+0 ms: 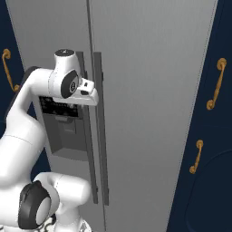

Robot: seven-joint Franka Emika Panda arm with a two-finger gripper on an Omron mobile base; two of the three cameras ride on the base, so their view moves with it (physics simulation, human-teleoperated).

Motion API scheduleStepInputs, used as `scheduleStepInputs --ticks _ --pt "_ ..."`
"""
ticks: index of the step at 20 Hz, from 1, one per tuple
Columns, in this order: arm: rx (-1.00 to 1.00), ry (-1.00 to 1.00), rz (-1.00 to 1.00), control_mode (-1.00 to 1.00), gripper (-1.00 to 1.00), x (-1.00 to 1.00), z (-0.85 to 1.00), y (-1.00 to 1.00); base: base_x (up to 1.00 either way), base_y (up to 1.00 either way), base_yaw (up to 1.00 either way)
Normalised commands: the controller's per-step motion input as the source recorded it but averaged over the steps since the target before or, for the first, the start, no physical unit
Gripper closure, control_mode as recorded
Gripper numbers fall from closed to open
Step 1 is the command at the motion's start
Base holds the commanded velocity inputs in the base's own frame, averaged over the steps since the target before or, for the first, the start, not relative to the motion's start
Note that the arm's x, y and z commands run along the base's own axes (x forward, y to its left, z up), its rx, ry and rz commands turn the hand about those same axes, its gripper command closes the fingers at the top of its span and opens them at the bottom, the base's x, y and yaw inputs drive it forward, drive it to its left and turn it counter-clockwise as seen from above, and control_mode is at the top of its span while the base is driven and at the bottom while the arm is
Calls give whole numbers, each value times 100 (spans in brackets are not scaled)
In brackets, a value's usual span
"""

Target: Grab a lemon wedge from the fridge and one ice cube from the ice bowl, and put them in the glass of lemonade.

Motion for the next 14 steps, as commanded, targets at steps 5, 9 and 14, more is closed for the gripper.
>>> scheduleStepInputs --ticks 5,9,14 --pt "1 1 -2 -100 -100 -33 -3 -17 0 0 0" --pt "2 0 -4 -100 -100 -27 -19 -29 0 0 0" --pt "0 0 0 -100 -100 -5 -34 0 0 0 0"
